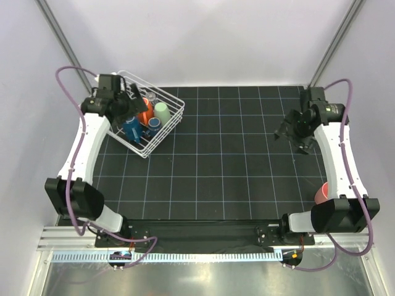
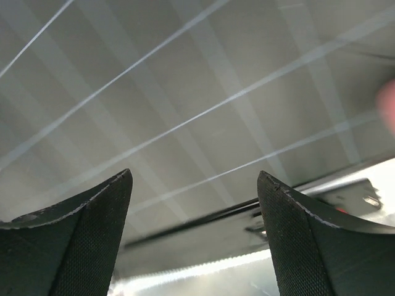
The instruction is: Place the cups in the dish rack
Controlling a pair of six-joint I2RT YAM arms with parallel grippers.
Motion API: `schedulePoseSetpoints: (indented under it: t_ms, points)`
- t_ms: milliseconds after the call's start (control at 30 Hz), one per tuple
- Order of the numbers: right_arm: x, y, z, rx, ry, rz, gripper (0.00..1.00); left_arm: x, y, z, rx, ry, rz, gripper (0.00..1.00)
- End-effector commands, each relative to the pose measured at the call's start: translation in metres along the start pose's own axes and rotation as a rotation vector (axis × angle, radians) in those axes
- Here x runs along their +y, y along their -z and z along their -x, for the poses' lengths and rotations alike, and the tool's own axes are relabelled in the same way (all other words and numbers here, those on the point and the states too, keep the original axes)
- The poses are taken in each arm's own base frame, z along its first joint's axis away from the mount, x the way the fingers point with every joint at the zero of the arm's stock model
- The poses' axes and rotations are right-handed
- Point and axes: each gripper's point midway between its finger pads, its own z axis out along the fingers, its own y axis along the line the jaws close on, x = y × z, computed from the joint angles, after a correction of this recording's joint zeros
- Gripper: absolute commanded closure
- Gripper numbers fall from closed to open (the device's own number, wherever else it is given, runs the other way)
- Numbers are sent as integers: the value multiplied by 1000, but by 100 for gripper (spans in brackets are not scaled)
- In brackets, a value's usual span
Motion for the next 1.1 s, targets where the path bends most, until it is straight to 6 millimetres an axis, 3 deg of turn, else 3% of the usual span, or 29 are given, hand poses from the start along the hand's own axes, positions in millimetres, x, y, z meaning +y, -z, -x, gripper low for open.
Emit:
schedulePoseSetpoints:
  t_ms: [0,67,167,233,333,500,600,767,1067]
  points:
    - [-69,9,12,-116,-138,-254,18,-51,16,-35,46,-23,-156,0]
    - [-95,14,15,-181,-194,-328,18,-72,25,-61,85,-77,-203,0]
    - [-124,10,17,-242,-268,-385,18,-87,32,-74,99,-133,-273,0]
    - [-136,5,13,-236,-314,-392,19,-85,29,-76,105,-156,-264,0]
    - [-161,-6,4,-211,-370,-446,19,-89,41,-71,110,-222,-292,0]
    - [-180,-4,9,-267,-412,-515,20,-90,54,-75,92,-243,-351,0]
    - [-189,-13,6,-229,-432,-539,20,-92,59,-80,104,-226,-378,0]
    - [-208,-36,-1,-193,-490,-546,21,-92,59,-98,155,-213,-416,0]
    - [-218,-80,-10,-117,-481,-554,28,-94,61,-104,172,-197,-447,2]
